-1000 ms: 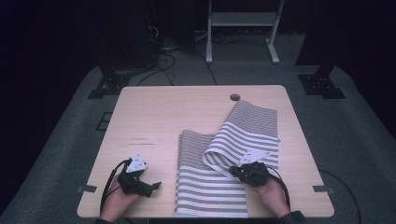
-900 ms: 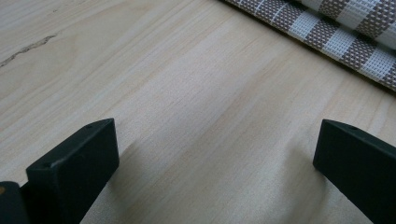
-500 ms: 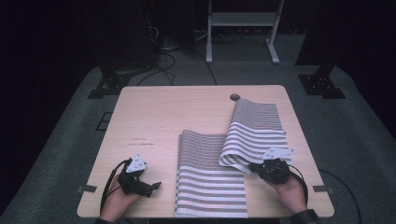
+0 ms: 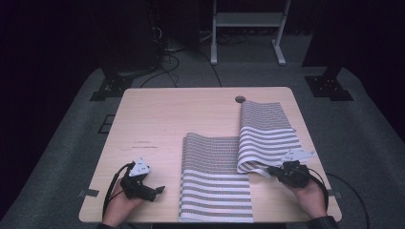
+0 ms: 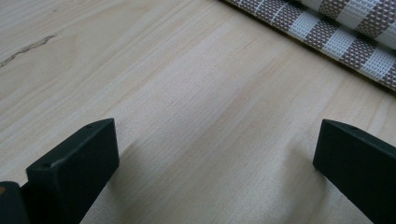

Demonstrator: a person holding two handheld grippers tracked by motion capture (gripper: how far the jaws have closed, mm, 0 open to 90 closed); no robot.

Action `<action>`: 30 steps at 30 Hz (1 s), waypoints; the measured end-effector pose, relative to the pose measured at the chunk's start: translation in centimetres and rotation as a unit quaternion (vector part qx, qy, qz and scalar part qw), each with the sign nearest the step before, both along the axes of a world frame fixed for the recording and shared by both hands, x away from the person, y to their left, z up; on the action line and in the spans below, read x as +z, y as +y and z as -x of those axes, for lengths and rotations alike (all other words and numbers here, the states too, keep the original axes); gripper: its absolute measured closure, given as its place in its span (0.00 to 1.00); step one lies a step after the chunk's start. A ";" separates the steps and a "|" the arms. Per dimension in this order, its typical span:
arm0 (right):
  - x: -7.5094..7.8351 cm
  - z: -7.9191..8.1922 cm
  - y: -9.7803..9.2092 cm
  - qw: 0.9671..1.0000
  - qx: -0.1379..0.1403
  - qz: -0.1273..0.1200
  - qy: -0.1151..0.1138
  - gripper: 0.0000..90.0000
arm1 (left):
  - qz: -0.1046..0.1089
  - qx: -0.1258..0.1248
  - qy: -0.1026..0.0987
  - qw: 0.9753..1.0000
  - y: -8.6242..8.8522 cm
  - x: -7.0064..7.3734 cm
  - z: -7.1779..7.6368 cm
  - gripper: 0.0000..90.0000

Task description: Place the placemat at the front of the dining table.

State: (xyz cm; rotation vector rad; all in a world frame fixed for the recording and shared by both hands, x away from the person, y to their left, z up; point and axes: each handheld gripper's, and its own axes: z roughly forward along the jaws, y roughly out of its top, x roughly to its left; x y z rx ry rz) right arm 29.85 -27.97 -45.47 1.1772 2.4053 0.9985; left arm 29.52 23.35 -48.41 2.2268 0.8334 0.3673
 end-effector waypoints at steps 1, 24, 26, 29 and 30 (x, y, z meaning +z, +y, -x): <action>0.0 0.0 -0.3 1.000 -0.004 0.001 0.000 0.96 | 0.000 0.000 0.000 1.000 0.0 0.0 0.0 0.00; -0.1 -2.2 -4.8 0.998 -0.062 0.024 -0.014 0.96 | 0.000 0.000 0.000 1.000 0.0 0.0 0.0 0.00; -0.1 -2.6 -4.6 0.998 -0.060 0.025 -0.016 0.96 | 0.000 0.000 0.000 1.000 0.0 0.0 0.0 0.00; -0.2 -3.2 -4.3 0.998 -0.055 0.025 -0.018 0.96 | 0.000 0.000 0.000 1.000 0.0 0.0 0.0 0.00; -0.2 -3.3 -4.2 0.998 -0.054 0.024 -0.018 0.96 | 0.000 0.000 0.000 1.000 0.0 0.0 0.0 0.00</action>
